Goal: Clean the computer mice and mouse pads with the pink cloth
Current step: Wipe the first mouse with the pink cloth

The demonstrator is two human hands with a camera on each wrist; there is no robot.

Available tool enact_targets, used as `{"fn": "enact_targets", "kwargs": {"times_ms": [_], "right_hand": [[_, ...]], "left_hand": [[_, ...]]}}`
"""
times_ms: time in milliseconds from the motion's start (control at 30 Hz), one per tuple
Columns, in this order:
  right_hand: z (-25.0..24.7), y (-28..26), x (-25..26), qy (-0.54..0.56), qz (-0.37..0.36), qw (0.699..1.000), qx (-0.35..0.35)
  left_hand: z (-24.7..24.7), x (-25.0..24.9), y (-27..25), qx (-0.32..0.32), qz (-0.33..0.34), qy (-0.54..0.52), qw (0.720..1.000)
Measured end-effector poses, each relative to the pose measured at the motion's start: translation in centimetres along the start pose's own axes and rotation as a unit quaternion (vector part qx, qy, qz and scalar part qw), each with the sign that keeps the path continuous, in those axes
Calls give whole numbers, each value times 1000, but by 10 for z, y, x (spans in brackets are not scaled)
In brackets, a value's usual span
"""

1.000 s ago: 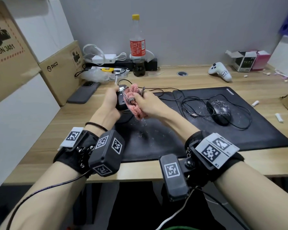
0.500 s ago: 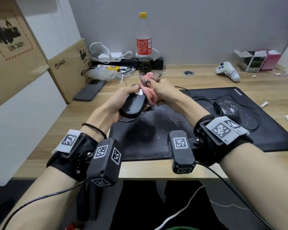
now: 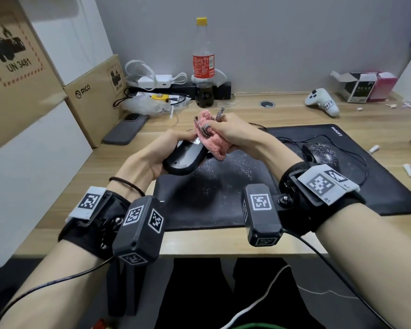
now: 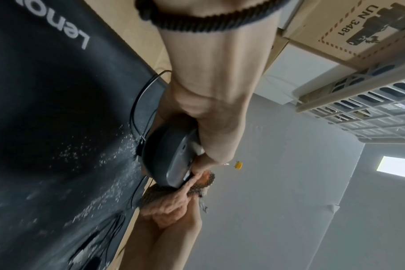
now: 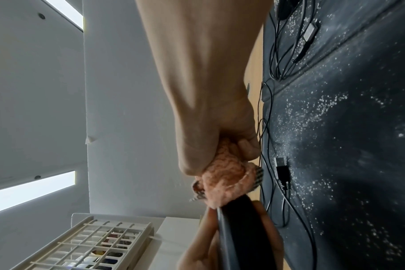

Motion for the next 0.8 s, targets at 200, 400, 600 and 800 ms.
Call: {"fn": "enact_targets", "kwargs": {"times_ms": [200,400,600,800], "right_hand": [[-3,-1,-2,-4,13,1000,-18],[10,1,-24,8,37,999,-18],[-9,3,-34,53,58,989,-126],[-18,-6,-16,73,30,990,-118]], "left_hand": [[-5,2,0,-54,6,-66,996],[-20,17,10,-109,4,-175,978],[7,16,13,8,3,-145,989],[-15,4,14,-115,91,55,988]]}}
Point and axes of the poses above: each hand's wrist, its own y-axis towards the middle knuckle, its own z-axis out of the palm, x = y × z, the point moved 7 cm from there along y, towards the middle knuckle, and after that the axes turned 13 degrees about x, right-handed, at the moved point
